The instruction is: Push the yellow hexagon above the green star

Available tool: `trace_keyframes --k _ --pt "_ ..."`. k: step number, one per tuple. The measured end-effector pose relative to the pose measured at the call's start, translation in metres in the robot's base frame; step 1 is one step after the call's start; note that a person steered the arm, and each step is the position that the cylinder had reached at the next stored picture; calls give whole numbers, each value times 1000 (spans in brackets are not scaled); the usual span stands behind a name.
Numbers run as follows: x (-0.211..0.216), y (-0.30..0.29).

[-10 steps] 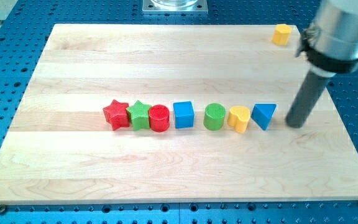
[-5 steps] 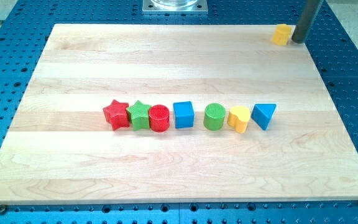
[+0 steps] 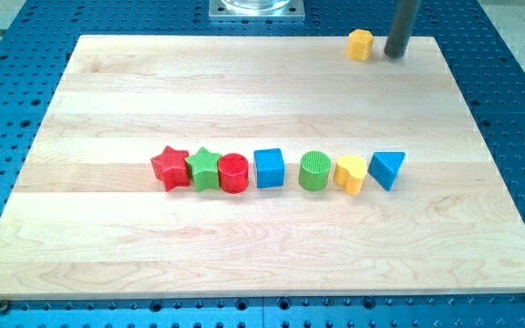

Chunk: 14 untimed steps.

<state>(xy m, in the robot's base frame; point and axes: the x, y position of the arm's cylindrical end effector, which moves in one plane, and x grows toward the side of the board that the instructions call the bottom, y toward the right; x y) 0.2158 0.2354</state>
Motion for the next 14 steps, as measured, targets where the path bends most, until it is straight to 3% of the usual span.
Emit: trace_keyframes --k 1,4,7,9,10,12,13,14 --pt "-12 -23" --pt "-3 -173" --pt "-20 -133" --pt "79 -170" --pt "74 -151" --pt "10 -110" --pt "33 -102" --pt "93 -96"
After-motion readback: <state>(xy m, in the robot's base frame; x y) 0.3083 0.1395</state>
